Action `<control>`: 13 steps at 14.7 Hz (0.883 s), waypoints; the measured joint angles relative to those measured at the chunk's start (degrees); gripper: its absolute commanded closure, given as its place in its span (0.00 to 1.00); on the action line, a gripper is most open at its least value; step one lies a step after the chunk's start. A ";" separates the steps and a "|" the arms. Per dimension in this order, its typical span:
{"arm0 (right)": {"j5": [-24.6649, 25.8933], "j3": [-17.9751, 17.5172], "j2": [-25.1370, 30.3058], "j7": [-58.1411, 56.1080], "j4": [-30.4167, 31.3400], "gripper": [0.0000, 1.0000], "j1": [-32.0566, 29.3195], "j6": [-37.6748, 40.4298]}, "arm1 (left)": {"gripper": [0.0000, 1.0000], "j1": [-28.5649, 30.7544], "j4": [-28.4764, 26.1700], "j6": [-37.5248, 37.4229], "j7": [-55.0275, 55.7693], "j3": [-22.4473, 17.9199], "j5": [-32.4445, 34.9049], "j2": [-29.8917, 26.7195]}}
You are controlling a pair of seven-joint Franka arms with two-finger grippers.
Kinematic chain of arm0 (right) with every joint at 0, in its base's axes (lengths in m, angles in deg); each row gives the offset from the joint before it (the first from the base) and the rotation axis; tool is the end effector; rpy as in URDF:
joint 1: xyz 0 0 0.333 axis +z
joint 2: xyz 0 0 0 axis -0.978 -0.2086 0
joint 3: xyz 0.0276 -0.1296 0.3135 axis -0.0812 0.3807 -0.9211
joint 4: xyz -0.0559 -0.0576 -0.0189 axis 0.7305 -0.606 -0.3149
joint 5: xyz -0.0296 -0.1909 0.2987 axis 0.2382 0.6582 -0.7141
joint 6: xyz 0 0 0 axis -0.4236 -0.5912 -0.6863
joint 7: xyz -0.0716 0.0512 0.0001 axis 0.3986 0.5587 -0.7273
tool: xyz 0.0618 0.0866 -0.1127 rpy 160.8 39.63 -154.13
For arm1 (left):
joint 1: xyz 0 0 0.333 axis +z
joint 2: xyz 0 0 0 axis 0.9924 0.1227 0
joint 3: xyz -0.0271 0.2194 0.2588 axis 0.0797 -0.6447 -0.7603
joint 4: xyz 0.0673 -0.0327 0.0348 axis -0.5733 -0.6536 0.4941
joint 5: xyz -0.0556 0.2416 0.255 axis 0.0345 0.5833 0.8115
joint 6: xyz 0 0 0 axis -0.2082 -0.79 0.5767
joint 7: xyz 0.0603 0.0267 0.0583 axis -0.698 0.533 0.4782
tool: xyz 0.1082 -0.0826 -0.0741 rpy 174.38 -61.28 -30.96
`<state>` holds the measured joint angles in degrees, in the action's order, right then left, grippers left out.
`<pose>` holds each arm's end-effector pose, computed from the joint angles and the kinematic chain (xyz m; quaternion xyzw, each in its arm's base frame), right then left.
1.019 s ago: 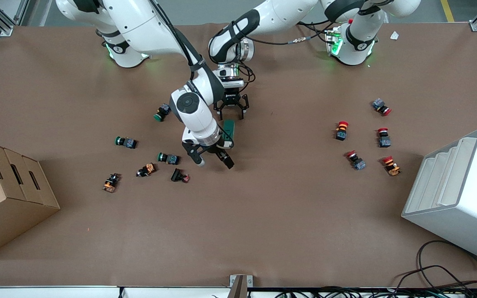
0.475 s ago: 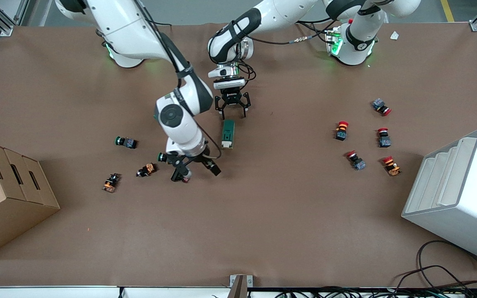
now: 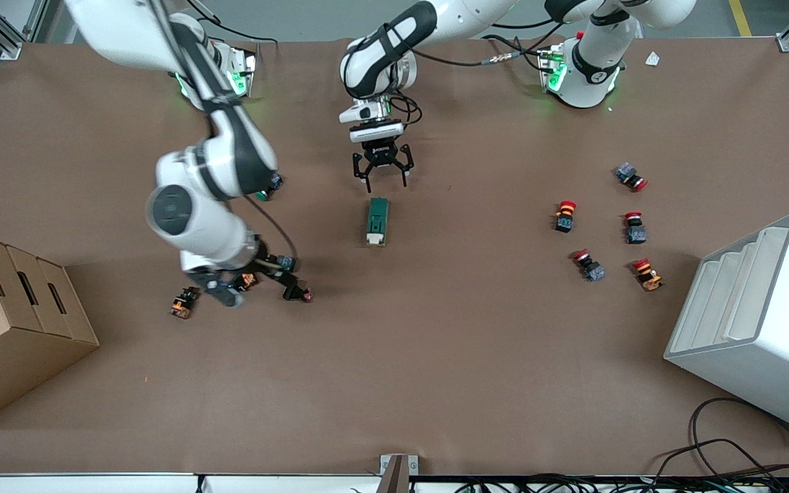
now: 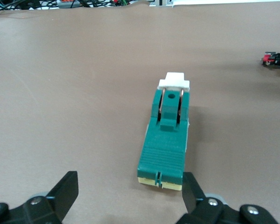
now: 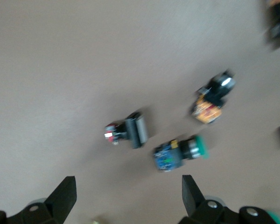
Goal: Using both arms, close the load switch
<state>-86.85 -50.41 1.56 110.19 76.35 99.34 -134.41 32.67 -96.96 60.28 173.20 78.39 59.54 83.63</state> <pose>0.5812 0.2074 0.3339 -0.9617 0.2631 0.0478 0.0609 0.2515 -0.5624 0.1636 -0.8968 -0.0547 -0.4341 0.0659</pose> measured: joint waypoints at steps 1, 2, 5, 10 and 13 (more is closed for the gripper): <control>0.00 0.01 0.96 -3.79 0.01 0.00 -2.09 2.03 | 0.01 0.07 0.33 0.00 -1.83 0.00 -2.12 -0.97; 0.00 0.01 1.74 -7.56 0.01 0.00 -4.15 3.75 | 0.01 0.16 0.95 0.00 -3.70 0.00 -4.32 -1.80; 0.32 0.06 3.38 -17.85 -1.53 0.00 -9.63 9.95 | 0.01 1.33 4.41 0.00 -9.59 -0.08 -10.04 -3.20; 5.00 0.31 5.30 -30.61 -15.13 0.00 -17.07 28.54 | 0.01 7.25 10.21 0.00 -22.69 -0.10 -18.81 -5.54; 6.73 0.46 5.69 -36.33 -22.32 0.00 -21.55 37.19 | 0.01 12.23 12.34 0.02 -32.48 -0.13 -25.14 -9.32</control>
<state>-80.13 -49.95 7.26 73.86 54.03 77.79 -97.23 44.90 -84.62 60.30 140.73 78.25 34.40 74.31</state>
